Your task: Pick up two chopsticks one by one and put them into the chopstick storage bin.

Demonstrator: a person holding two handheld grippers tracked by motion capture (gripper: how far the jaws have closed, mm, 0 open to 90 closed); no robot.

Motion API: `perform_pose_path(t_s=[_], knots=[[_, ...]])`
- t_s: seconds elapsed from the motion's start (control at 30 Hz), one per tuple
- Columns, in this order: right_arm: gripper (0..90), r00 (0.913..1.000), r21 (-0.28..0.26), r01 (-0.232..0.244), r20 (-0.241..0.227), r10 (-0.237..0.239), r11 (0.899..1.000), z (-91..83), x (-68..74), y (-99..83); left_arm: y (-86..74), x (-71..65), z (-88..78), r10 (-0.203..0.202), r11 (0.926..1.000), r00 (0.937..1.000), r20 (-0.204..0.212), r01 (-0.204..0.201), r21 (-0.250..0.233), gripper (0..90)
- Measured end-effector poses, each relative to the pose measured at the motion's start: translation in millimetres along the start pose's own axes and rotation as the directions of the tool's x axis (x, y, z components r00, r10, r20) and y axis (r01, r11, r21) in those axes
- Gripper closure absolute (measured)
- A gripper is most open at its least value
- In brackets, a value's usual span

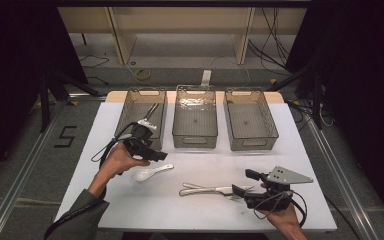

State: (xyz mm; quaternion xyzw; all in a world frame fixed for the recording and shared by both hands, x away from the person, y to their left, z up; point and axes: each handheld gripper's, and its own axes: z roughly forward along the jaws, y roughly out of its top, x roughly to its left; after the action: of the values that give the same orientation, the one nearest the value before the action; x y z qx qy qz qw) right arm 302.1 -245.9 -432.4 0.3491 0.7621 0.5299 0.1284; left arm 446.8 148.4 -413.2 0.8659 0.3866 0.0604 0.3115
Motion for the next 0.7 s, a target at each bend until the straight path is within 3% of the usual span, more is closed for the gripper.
perform_pose_path(t_s=[0.33,0.5,0.7], knots=[[26.0,1.0,0.001,-0.005,-0.005,0.005,1.0,-0.5,-1.7,-0.7,-8.6,-4.7,6.5,0.04,0.9963,0.999,-0.019,-0.038,0.077,18.4],[26.0,1.0,0.001,0.0,-0.006,0.0,1.0,-0.2,-1.4,-0.8,-8.6,-5.9,7.4,0.05,0.9951,0.9986,-0.019,-0.048,0.087,18.3],[26.0,1.0,0.001,-0.005,-0.005,0.005,1.0,-0.4,-1.3,-0.6,-9.8,-10.6,13.2,0.084,0.9882,0.9959,-0.034,-0.079,0.131,17.8]])
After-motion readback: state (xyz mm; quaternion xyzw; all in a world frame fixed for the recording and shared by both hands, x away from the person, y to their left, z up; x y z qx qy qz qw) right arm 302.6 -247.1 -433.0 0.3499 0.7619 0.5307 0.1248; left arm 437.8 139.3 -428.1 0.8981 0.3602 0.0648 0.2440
